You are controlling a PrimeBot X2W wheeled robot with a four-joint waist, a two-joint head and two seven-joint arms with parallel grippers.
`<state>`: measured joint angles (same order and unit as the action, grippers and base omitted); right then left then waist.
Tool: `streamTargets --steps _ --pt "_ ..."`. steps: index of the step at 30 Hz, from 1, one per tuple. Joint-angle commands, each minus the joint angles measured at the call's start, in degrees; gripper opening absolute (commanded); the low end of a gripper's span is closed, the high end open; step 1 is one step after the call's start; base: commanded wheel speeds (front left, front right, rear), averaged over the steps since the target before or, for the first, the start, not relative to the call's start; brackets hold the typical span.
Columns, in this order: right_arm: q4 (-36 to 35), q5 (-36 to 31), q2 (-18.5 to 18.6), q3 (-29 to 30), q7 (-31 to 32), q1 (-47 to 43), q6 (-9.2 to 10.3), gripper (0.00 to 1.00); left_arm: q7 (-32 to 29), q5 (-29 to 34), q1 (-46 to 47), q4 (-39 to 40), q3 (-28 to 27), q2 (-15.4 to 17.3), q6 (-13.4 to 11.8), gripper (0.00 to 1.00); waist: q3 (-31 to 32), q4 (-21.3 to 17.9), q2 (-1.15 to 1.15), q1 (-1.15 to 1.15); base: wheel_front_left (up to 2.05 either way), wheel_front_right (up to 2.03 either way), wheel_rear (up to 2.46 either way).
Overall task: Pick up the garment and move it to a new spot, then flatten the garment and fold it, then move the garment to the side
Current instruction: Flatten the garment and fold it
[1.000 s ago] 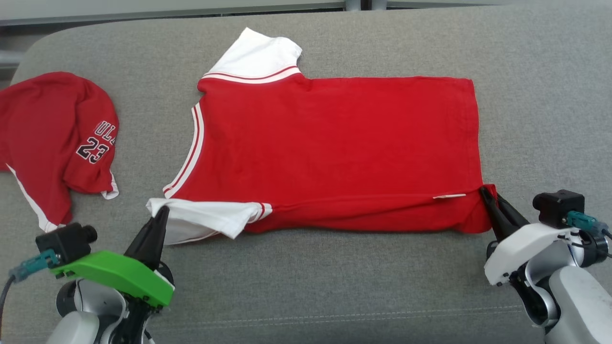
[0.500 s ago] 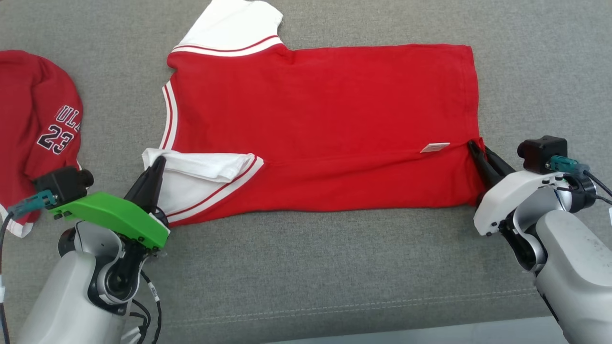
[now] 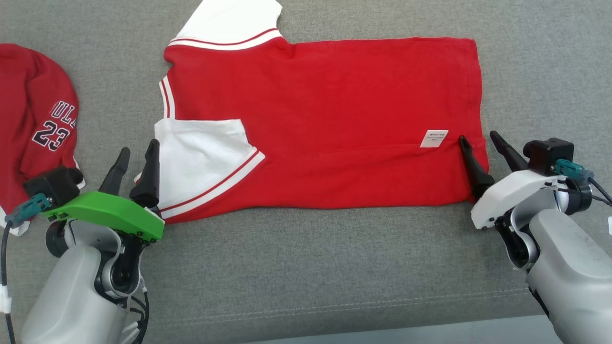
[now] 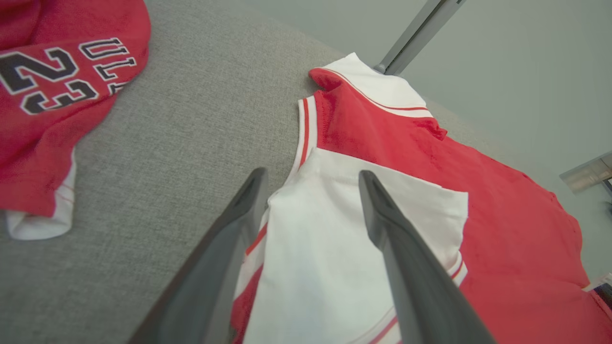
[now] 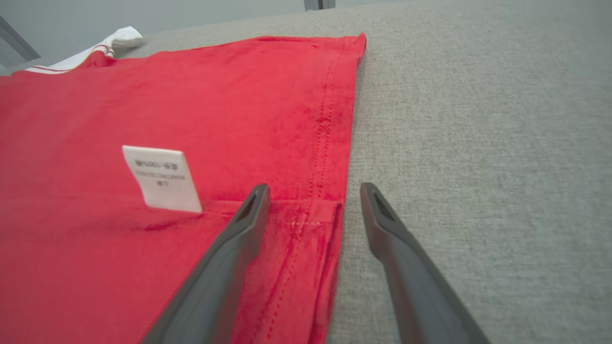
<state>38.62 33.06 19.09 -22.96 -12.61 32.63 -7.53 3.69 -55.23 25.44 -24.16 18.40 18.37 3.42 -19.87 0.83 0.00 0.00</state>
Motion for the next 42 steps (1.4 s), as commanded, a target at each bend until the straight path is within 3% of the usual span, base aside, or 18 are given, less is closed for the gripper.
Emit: streamTargets --steps 1,9,20,28,42 --pt "0.3 0.0 -0.5 1.2 -1.3 -0.9 0.08 1.0 2.3 2.1 -0.6 0.2 0.1 0.5 -1.1 1.0 0.5 0.1 0.0 0.0 0.0 0.0 0.0" --pt "-5.2 -6.1 -4.2 11.0 -2.7 -7.4 0.07 1.0 10.5 11.6 -7.0 5.0 0.0 1.8 -8.3 1.0 3.9 0.2 0.0 0.0 0.0 0.0 0.0" --pt "-21.9 -18.2 -11.8 22.0 -2.7 -20.4 0.07 1.0 11.4 24.6 -17.3 18.1 -1.8 2.8 -15.6 1.0 9.8 1.3 0.0 0.0 0.0 0.0 0.0" --pt "-29.3 -23.7 -14.6 22.0 -2.7 -29.6 0.07 1.0 11.5 27.5 -25.3 21.2 -1.6 1.9 -15.8 1.0 15.6 1.8 0.0 0.0 0.0 0.0 0.0" --pt "-40.0 -26.8 -16.0 20.4 -0.4 -38.4 0.07 1.0 11.3 28.9 -28.7 20.1 0.4 3.1 -14.6 1.0 19.7 1.7 0.0 0.0 0.0 0.0 0.0"
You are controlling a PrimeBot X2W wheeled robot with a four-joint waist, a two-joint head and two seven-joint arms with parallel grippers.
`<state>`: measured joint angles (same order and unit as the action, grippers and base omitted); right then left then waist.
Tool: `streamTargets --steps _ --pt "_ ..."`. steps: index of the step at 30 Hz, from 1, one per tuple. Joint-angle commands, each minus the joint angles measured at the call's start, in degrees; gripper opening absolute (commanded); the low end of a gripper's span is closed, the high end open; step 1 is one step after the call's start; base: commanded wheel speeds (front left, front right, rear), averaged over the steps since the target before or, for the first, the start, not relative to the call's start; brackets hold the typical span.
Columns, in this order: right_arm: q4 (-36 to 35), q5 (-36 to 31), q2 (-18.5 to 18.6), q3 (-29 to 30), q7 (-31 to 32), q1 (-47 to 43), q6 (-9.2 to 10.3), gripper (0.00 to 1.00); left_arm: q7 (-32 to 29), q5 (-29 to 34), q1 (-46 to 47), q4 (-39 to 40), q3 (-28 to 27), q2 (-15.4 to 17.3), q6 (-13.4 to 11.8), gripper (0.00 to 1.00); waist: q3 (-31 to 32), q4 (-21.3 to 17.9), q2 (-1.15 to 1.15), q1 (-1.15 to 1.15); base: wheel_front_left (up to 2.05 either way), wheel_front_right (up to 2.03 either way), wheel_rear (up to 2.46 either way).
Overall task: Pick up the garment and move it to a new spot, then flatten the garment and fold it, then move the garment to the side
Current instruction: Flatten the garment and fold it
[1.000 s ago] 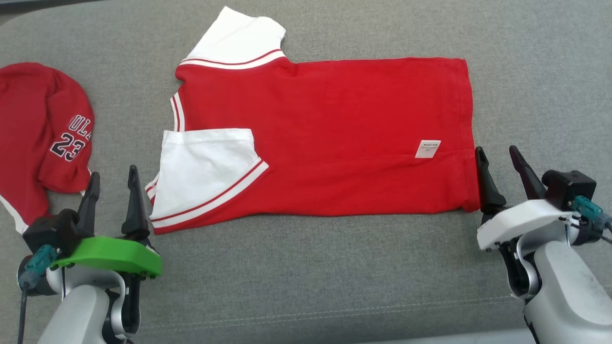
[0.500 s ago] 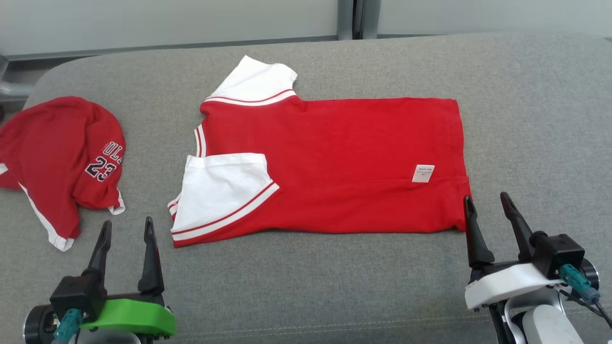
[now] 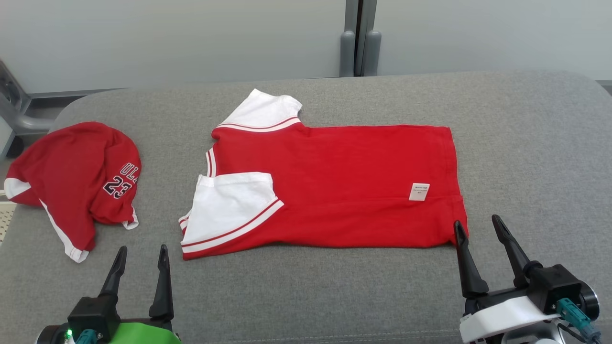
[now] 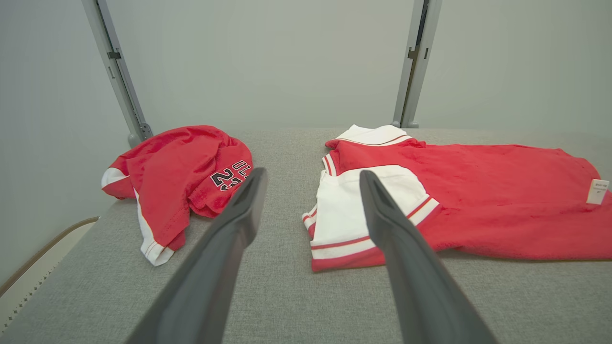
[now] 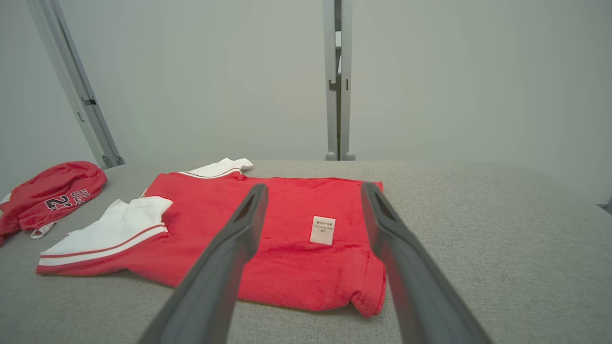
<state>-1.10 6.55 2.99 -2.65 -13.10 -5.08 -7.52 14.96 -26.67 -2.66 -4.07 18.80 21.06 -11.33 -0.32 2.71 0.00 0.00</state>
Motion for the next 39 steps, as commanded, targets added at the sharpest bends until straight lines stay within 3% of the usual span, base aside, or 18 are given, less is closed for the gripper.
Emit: streamTargets --steps 1,10,29,34,39 --pt "-0.9 -0.4 0.1 -0.1 0.4 -1.0 0.06 1.0 0.1 0.4 -0.6 -0.1 0.1 0.5 0.3 1.0 0.2 -0.2 0.0 0.0 0.0 0.0 0.0" --pt "-4.1 0.2 0.0 -0.8 1.9 -3.0 0.06 1.0 0.1 0.0 0.6 -0.7 0.2 0.5 0.5 1.0 0.9 -0.4 0.0 0.0 0.0 0.0 0.0" --pt "-3.4 1.3 -0.1 -0.8 2.2 -2.4 0.06 1.0 -0.1 -0.3 2.0 -2.1 0.8 0.0 0.4 1.0 1.3 -0.1 0.0 0.0 0.0 0.0 0.0" --pt "-1.6 2.5 0.0 -0.3 2.8 -1.8 0.06 1.0 -1.5 -0.7 3.8 -3.4 2.0 -0.3 1.7 1.0 0.7 -0.2 0.0 0.0 0.0 0.0 0.0" --pt "2.6 3.8 0.0 0.6 4.0 -0.1 0.06 1.0 -5.0 -3.1 7.6 -7.7 3.8 -1.6 5.0 1.0 -0.9 -0.6 0.0 0.0 0.0 0.0 0.0"
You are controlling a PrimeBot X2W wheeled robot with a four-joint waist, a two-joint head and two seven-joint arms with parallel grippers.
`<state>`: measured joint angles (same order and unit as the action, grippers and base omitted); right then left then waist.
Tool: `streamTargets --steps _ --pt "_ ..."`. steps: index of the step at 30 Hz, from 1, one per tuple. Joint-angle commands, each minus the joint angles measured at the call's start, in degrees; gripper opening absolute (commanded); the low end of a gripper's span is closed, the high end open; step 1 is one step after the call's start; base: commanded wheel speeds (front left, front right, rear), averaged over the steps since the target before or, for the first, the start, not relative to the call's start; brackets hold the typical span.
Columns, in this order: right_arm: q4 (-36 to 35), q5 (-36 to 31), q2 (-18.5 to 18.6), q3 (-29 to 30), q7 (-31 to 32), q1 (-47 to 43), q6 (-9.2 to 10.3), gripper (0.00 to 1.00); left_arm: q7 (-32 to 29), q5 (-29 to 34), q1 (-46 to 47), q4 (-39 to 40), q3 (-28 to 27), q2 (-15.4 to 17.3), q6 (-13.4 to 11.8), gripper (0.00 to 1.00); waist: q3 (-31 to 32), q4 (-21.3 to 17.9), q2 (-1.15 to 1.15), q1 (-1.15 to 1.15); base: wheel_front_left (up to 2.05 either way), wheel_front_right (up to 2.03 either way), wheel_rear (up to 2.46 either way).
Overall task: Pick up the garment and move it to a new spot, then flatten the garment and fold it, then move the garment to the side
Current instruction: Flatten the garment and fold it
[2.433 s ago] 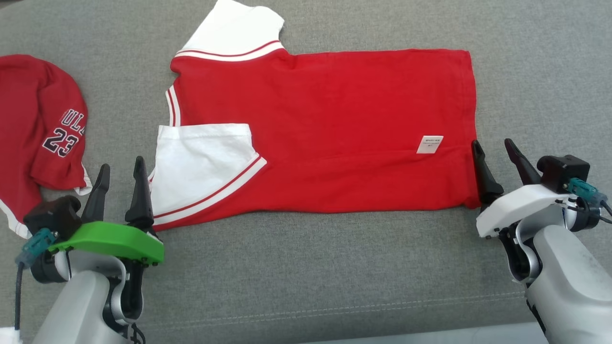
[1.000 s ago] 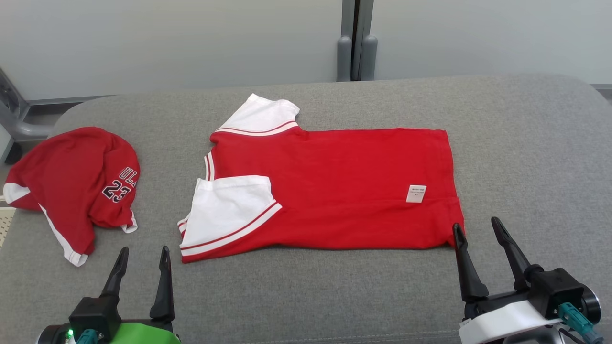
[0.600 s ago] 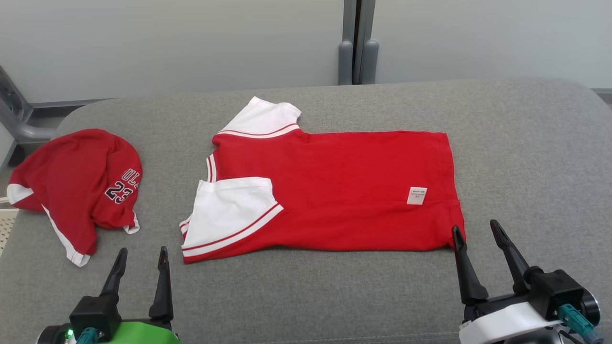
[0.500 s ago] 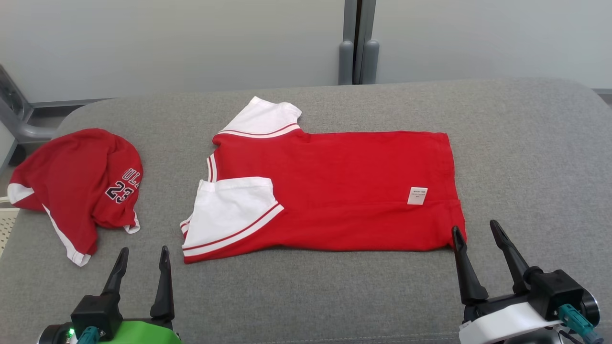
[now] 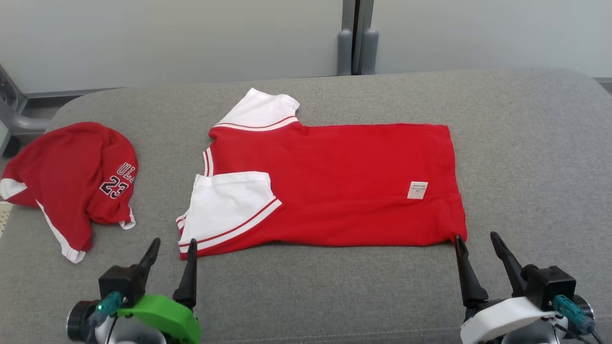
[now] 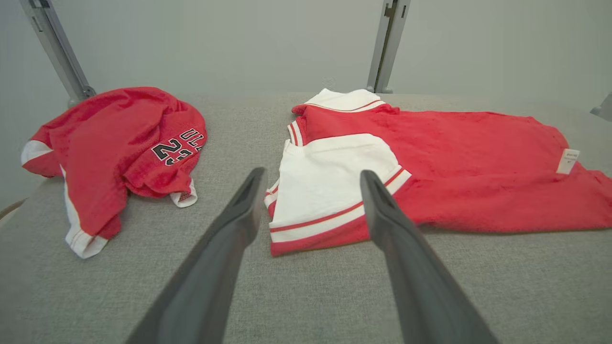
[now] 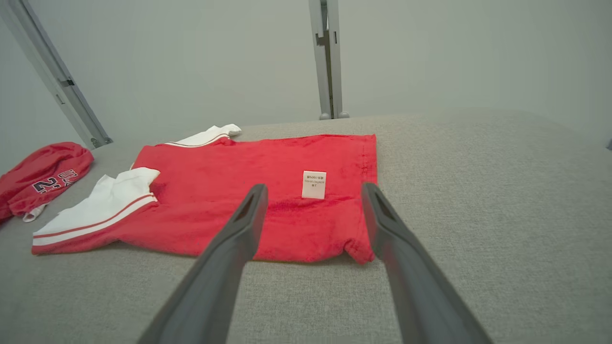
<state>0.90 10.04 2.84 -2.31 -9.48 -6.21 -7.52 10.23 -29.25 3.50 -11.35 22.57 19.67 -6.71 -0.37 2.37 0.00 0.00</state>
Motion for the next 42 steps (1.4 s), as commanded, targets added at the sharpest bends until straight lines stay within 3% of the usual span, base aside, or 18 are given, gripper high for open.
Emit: streamTargets --steps 1,8,20,32,33,34,35,42 --pt "1.7 0.4 0.1 0.4 0.6 1.6 0.06 1.0 -1.3 -1.2 2.4 -2.0 0.4 -0.5 1.3 1.0 -1.4 -0.4 0.0 0.0 0.0 0.0 0.0" --pt "12.1 1.0 1.2 0.9 1.4 7.9 0.06 1.0 -6.0 -5.4 9.9 -13.5 0.9 -3.6 5.4 1.0 -6.0 -1.6 0.0 0.0 0.0 0.0 0.0" --pt "27.8 3.2 3.5 -0.8 -0.9 20.4 0.06 1.0 -6.4 -8.1 20.0 -28.0 -0.6 -5.1 8.1 1.0 -12.7 -1.7 0.0 0.0 0.0 0.0 0.0" --pt "39.8 7.8 3.8 -4.9 -0.9 27.4 0.06 0.99 -10.6 -11.8 23.7 -38.6 -0.5 -7.6 11.5 1.0 -14.6 -1.5 0.0 0.0 0.0 0.0 0.0" --pt "40.3 8.4 3.7 -5.5 -0.9 27.7 0.05 0.44 -11.2 -12.3 23.7 -38.9 -0.4 -8.0 11.9 0.9 -14.6 -1.5 0.0 0.0 0.0 0.0 0.0" --pt "40.8 8.9 3.8 -5.9 -0.9 27.9 0.04 0.16 -12.1 -12.7 23.7 -39.2 -0.1 -8.3 12.4 0.64 -14.5 -1.4 0.0 0.0 0.0 0.0 0.0" --pt "41.6 10.1 4.0 -7.0 -0.2 28.0 0.04 0.0 -12.5 -13.6 23.7 -39.2 0.0 -8.8 13.0 0.0 -14.3 -1.3 0.0 0.0 0.0 0.0 0.0" --pt "40.4 14.9 6.8 -9.6 0.8 27.0 0.09 0.0 -11.5 -16.1 22.2 -36.4 0.2 -8.9 13.9 0.0 -13.0 -0.9 0.0 0.0 0.0 0.0 0.0"
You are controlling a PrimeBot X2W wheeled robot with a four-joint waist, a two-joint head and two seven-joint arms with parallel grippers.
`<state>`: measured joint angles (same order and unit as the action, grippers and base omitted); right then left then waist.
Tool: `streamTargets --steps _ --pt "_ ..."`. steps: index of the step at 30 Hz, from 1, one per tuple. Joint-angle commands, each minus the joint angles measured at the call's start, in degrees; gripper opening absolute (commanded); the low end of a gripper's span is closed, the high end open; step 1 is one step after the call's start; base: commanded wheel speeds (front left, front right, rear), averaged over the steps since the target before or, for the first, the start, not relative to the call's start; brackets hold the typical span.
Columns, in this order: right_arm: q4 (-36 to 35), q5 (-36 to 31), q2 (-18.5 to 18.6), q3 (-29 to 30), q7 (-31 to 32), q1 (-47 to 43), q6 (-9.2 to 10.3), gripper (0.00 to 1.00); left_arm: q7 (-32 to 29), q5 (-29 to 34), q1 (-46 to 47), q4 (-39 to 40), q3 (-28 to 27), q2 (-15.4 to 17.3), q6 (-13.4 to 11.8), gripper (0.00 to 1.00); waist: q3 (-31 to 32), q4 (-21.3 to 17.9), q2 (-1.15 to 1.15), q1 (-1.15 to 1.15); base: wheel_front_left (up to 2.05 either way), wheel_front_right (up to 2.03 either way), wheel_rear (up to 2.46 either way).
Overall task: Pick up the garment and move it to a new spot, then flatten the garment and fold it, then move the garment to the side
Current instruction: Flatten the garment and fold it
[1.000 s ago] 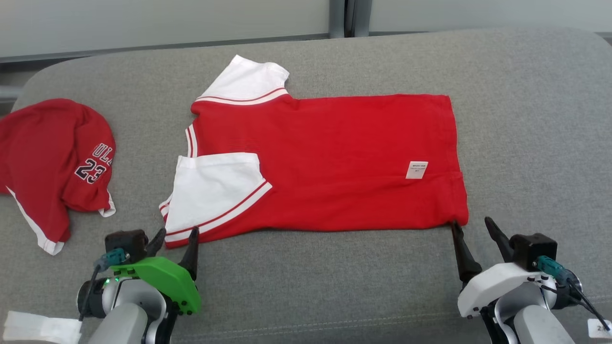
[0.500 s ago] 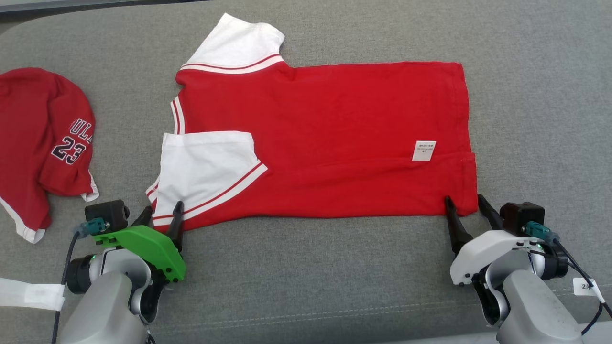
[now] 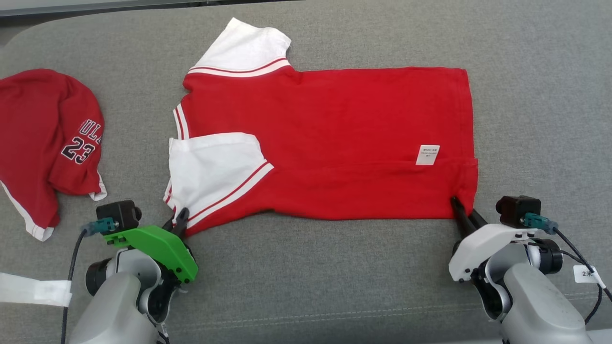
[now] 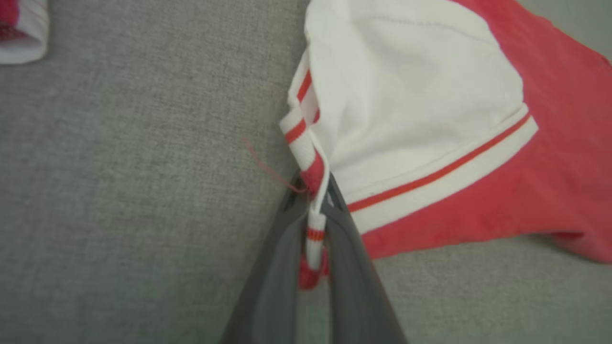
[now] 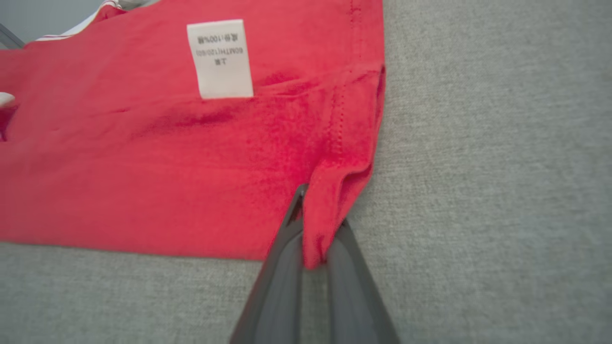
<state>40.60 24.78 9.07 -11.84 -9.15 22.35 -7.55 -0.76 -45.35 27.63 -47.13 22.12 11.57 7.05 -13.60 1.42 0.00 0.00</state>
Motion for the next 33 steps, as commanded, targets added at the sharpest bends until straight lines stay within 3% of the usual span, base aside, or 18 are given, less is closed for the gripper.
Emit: streamTargets --steps 1,8,12,23,24,25,26,33 --pt "0.1 1.0 1.1 -0.2 0.8 -1.9 0.12 0.0 -0.5 -0.4 -2.3 -0.2 0.6 -0.5 0.2 0.0 0.5 0.1 0.0 0.0 0.0 0.0 0.0" --pt "-5.5 5.2 5.7 -1.3 4.3 -5.3 0.12 0.0 -0.9 -2.5 -7.3 5.8 0.6 1.7 0.3 0.0 2.3 0.6 0.0 0.0 0.0 0.0 0.0" --pt "-8.8 5.9 7.9 -0.5 6.3 -8.1 0.12 0.0 -1.7 -3.3 -10.9 9.9 0.1 3.2 -0.9 0.0 3.1 0.7 0.0 0.0 0.0 0.0 0.0" --pt "-13.5 6.2 7.3 2.1 9.5 -13.9 0.12 0.0 -4.1 -4.3 -17.6 20.5 0.2 3.8 -4.3 0.0 4.1 1.2 0.0 0.0 0.0 0.0 0.0" --pt "-13.8 6.2 7.0 2.2 9.7 -14.3 0.12 0.36 -4.1 -4.3 -17.8 21.1 0.2 3.8 -4.7 0.27 4.2 1.1 0.0 0.0 0.0 0.0 0.0" --pt "-14.3 5.9 6.9 2.4 9.3 -14.5 0.11 0.94 -4.0 -3.8 -17.8 21.8 0.4 4.0 -5.0 1.0 4.3 1.0 0.0 0.0 0.0 0.0 0.0" --pt "-14.7 5.5 6.8 2.8 8.7 -14.5 0.11 1.0 -3.3 -3.5 -17.8 22.3 0.1 4.2 -5.5 1.0 4.4 0.9 0.0 0.0 0.0 0.0 0.0" --pt "-16.6 1.3 4.3 6.3 3.4 -15.3 0.1 1.0 2.3 0.4 -18.3 25.3 -1.0 5.2 -9.8 1.0 5.6 0.1 0.0 0.0 0.0 0.0 0.0"
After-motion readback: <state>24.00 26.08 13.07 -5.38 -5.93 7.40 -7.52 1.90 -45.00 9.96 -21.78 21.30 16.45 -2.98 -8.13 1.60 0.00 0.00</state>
